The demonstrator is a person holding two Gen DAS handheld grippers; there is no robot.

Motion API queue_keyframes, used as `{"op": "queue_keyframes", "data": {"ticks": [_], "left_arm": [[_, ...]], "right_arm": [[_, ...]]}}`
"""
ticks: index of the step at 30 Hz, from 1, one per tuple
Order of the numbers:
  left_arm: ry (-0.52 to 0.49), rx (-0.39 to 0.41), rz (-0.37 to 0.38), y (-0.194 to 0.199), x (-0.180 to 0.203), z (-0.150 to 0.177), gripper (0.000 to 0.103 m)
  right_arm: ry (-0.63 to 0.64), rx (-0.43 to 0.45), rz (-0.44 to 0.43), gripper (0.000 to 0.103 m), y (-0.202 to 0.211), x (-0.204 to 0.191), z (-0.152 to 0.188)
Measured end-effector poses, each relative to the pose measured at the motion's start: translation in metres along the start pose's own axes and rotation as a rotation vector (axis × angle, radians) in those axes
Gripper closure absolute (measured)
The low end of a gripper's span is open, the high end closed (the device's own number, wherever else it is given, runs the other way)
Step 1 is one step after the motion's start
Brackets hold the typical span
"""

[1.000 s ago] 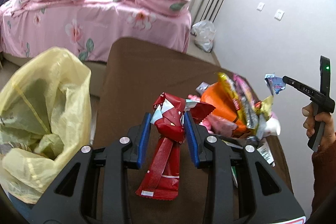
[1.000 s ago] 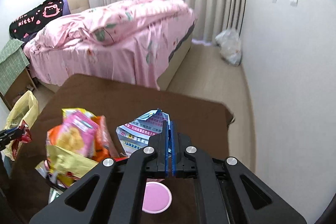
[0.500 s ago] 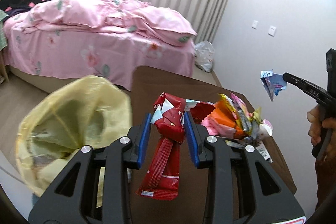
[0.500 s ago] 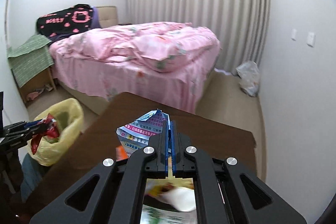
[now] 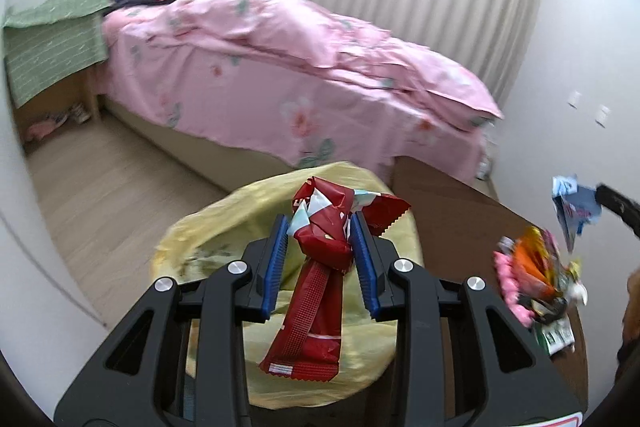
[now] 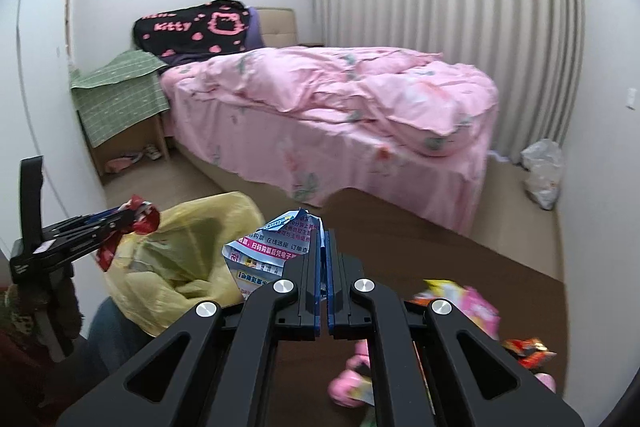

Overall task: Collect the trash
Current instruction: 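Carry both items over the yellow bag and open both grippers to drop them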

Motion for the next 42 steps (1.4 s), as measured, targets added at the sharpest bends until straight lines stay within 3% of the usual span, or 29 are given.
{"op": "queue_keyframes", "data": {"ticks": [7,17,24,28,29,32,42], "left_arm": [[0.125,-0.001,-0.017,0.002,-0.042,0.005,0.072],[0.132,-0.026,0.001,-0.019,-0.039,0.004,0.072],[0.150,-0.072,0.031,-0.043,-0.042,0.010,0.072],[0.191,-0.066,0.067,-0.045,-0.045,0.009,0.058],[0.197,-0.060,0.067,-0.045,-0.046,0.008,0.056],[0.194,-0.031,0.031,-0.038,-0.047,0.004,0.051],[0.150,0.048,-0.007,-0.007,-0.028,-0.012,0.050]], "right_arm": [[0.050,-0.026,-0.114,0.099,-0.032,-0.060,-0.001],[0.089,-0.134,-0.224,0.099,-0.102,-0.118,0.015],[0.091,-0.208,-0.258,0.099,-0.132,-0.126,0.033],[0.119,-0.220,-0.262,0.097,-0.134,-0.130,0.042],[0.125,-0.219,-0.261,0.096,-0.135,-0.130,0.043],[0.126,-0.206,-0.247,0.075,-0.135,-0.128,0.046],[0.071,-0.136,-0.213,0.073,-0.106,-0.097,0.036]]}}
Point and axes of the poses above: each gripper's, at about its wrist camera, not at the fingertips, and y roughly against the way its jaws point, x to its right, z to its underside, the point moved 3 cm from there along -y, roughly the way its jaws point, and after that the axes turned 12 degrees about z, right-handed, at the moved point
